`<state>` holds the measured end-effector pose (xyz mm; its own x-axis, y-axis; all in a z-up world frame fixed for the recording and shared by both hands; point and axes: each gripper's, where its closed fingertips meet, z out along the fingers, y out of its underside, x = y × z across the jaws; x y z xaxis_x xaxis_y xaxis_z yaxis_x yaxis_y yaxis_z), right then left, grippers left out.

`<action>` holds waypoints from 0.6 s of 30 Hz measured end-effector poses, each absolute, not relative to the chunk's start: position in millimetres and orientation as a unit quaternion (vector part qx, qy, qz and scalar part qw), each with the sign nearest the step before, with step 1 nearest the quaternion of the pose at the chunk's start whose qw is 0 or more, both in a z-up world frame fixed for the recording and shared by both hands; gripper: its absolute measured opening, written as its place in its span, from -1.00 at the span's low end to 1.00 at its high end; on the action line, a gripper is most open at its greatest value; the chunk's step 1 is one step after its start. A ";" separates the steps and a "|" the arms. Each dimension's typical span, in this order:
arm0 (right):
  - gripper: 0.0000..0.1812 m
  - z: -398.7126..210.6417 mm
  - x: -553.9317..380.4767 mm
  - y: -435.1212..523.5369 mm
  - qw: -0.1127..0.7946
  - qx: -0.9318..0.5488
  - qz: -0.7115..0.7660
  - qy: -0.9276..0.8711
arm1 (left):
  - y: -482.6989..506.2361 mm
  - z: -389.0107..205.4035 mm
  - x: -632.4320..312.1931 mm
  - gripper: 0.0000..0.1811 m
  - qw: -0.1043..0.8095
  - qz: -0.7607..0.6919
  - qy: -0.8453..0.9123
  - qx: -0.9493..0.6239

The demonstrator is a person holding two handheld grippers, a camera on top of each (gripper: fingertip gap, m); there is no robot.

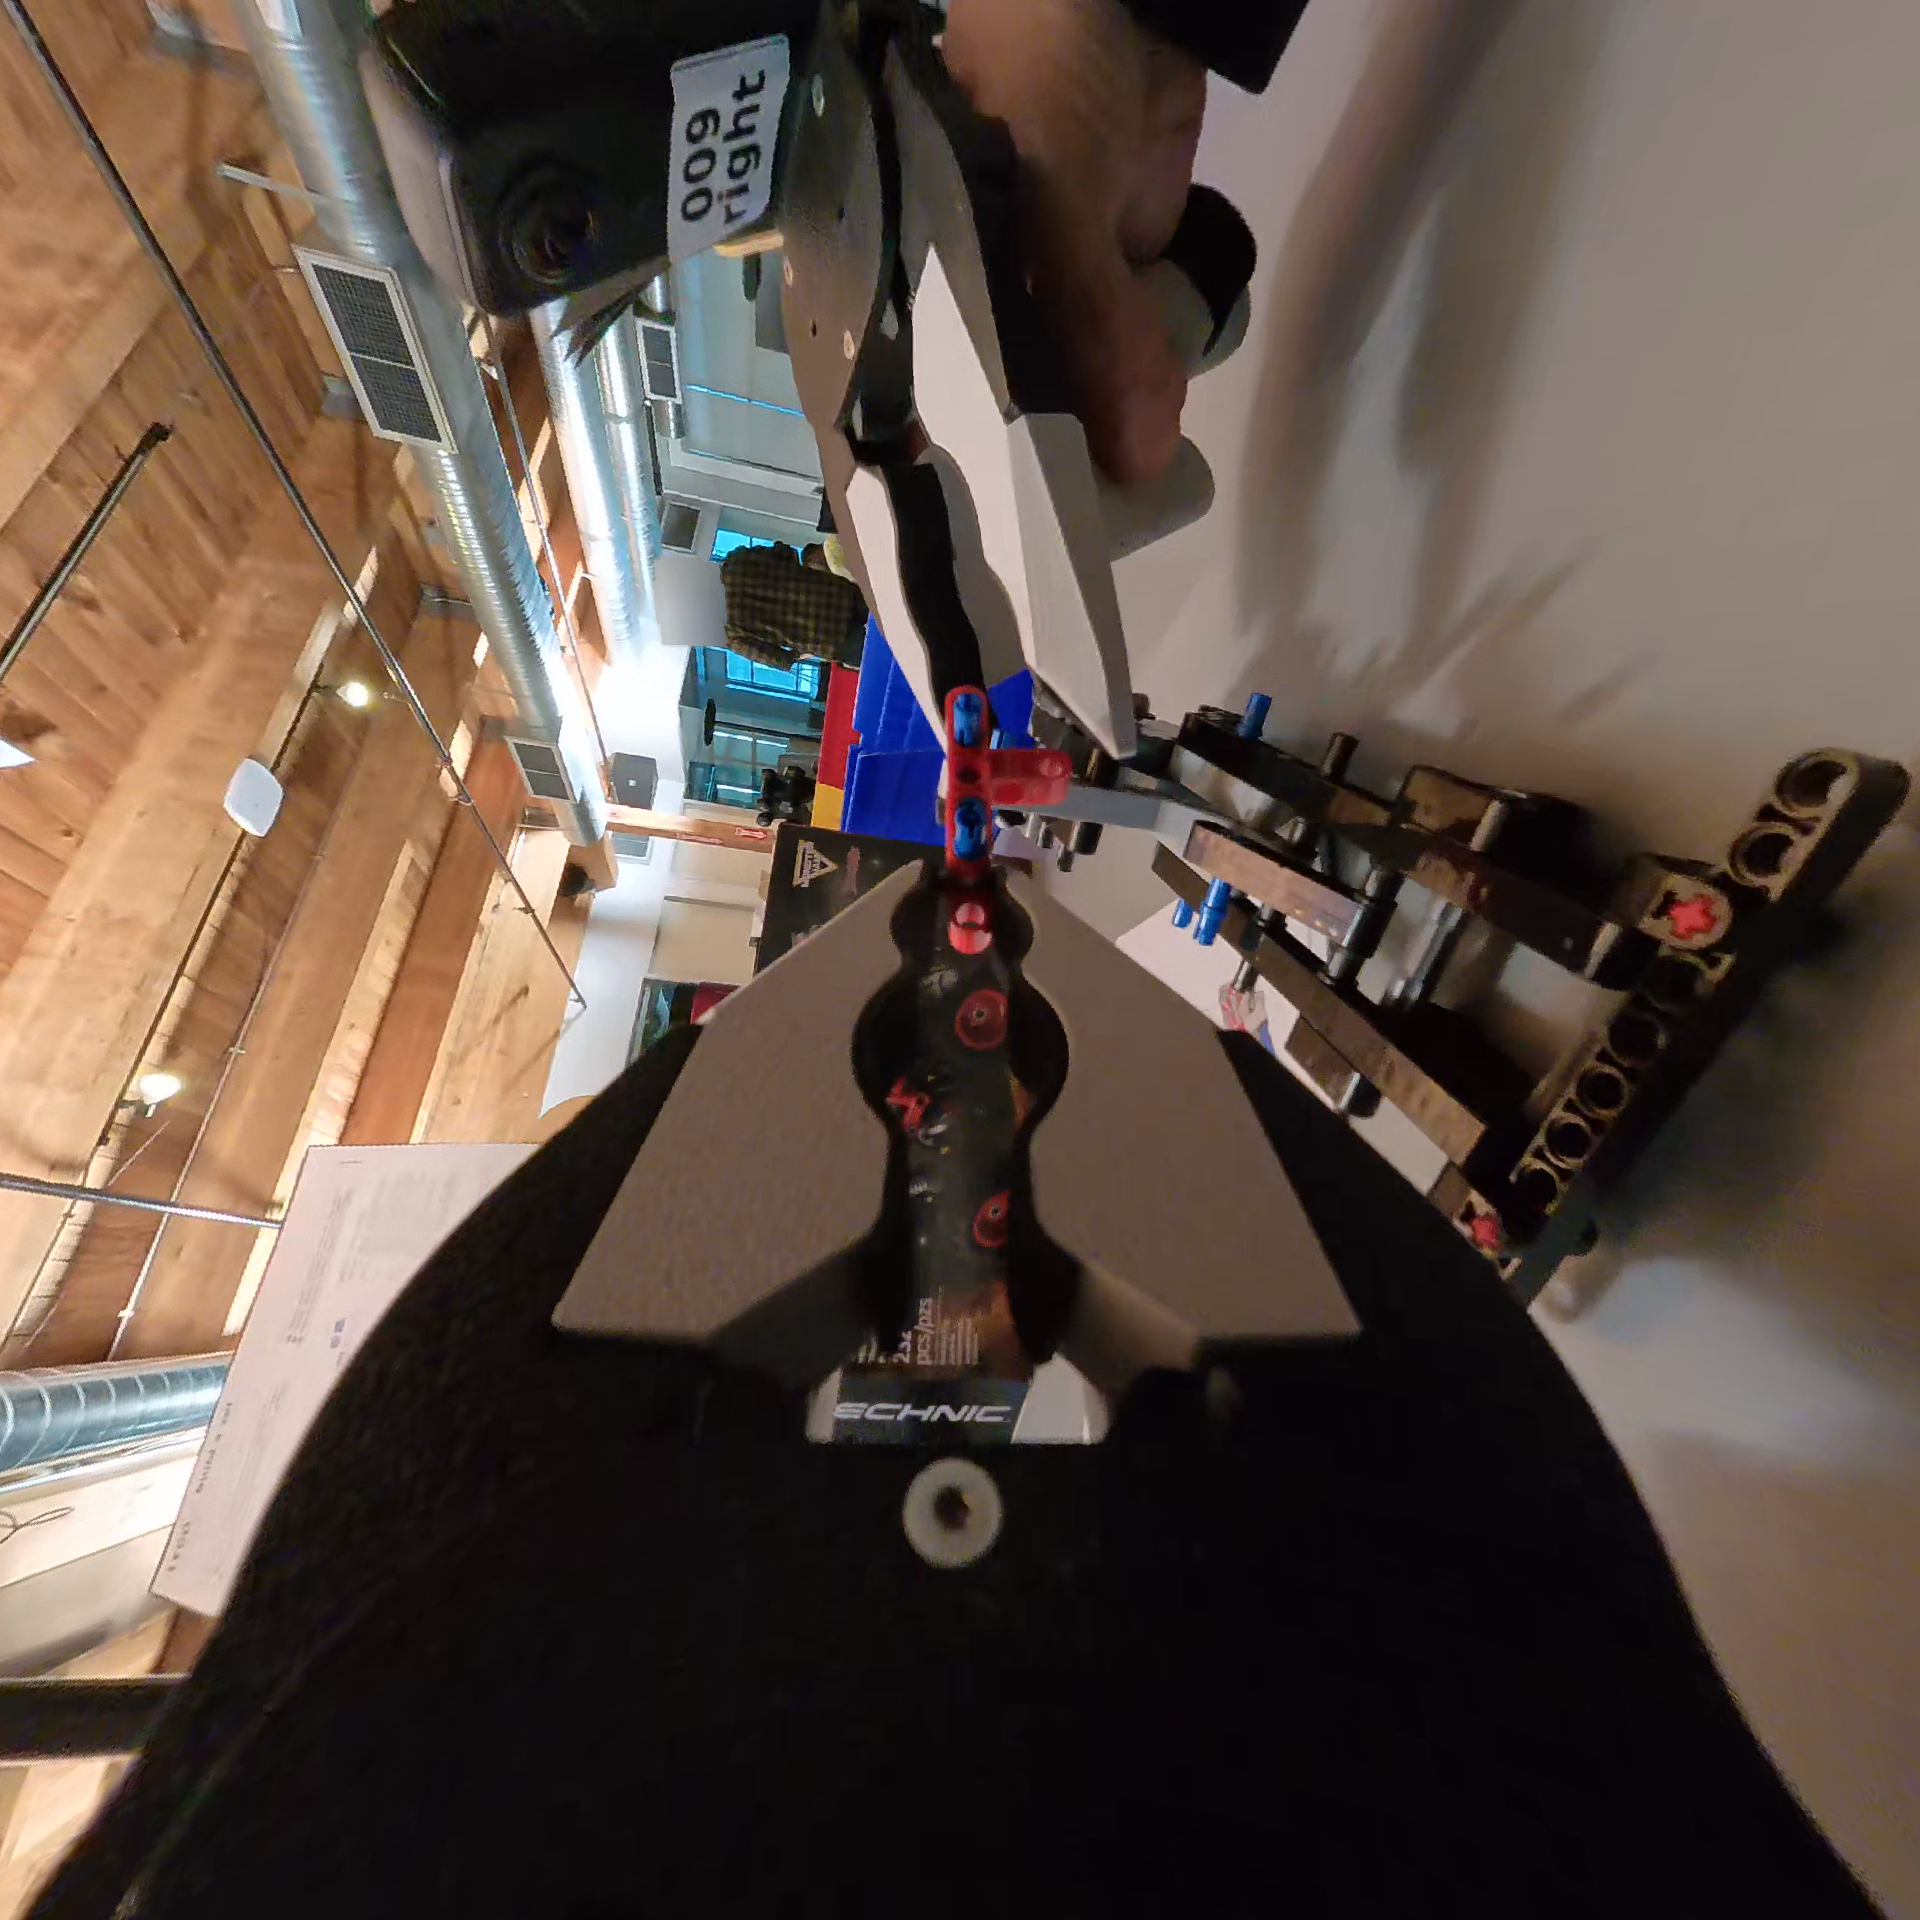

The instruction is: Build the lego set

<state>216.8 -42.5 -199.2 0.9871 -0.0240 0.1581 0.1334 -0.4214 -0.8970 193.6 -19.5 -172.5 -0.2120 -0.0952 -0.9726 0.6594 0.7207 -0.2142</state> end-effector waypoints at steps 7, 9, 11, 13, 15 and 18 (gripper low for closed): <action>-0.54 -198.1 203.8 -39.0 0.528 -0.842 -0.096 0.053 | -18.7 -176.9 196.4 -0.94 0.601 -0.305 0.710 0.206; -0.57 -196.7 195.3 -37.2 0.525 -0.844 -0.090 0.064 | -19.3 -176.0 194.5 -0.94 0.606 -0.302 0.705 0.212; -0.58 -191.3 193.0 -36.9 0.526 -0.842 -0.104 0.066 | -20.9 -174.1 191.8 -0.94 0.610 -0.300 0.701 0.216; -0.64 -186.0 198.1 -38.3 0.527 -0.837 -0.129 0.076 | -21.3 -172.1 192.3 -0.94 0.616 -0.294 0.699 0.215; -0.74 -186.7 197.2 -35.0 0.529 -0.835 -0.126 0.078 | -21.1 -170.4 193.7 -0.94 0.622 -0.286 0.698 0.213; -0.81 -186.6 201.6 -31.5 0.538 -0.825 -0.145 0.097 | -20.5 -168.9 193.7 -0.94 0.624 -0.284 0.698 0.208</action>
<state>201.6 -31.5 -186.6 0.9393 -0.3157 0.1344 -0.0046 -0.4032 -0.9151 193.7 -20.5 -168.9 -0.1352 -0.0638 -0.9888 0.6439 0.7528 -0.1366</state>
